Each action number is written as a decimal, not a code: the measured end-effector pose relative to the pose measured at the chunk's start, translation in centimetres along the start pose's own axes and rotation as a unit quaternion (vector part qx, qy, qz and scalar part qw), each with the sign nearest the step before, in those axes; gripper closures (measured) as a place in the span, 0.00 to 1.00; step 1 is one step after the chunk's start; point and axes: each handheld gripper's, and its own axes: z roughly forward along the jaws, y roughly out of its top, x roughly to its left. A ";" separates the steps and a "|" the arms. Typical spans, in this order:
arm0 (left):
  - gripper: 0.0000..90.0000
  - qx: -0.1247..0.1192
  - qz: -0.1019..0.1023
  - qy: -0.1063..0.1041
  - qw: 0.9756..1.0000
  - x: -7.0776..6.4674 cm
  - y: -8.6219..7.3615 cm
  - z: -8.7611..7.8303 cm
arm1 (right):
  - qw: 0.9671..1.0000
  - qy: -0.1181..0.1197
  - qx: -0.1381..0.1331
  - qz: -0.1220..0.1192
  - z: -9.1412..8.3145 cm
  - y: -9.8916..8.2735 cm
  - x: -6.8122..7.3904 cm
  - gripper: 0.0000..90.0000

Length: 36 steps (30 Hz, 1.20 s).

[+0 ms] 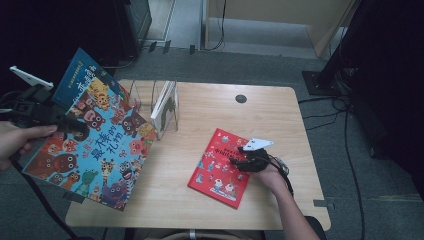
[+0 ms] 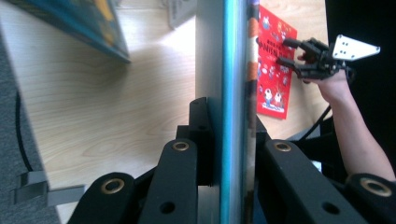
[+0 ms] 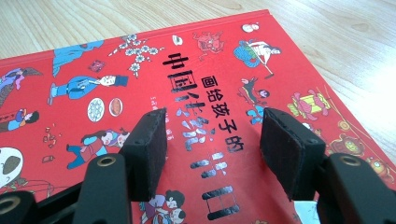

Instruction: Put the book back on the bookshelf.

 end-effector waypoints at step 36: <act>0.90 -0.055 -0.056 0.074 0.994 1.1 4.4 -5.6 | 1.000 -0.002 -0.002 -0.003 0.1 0.0 0.1 0.48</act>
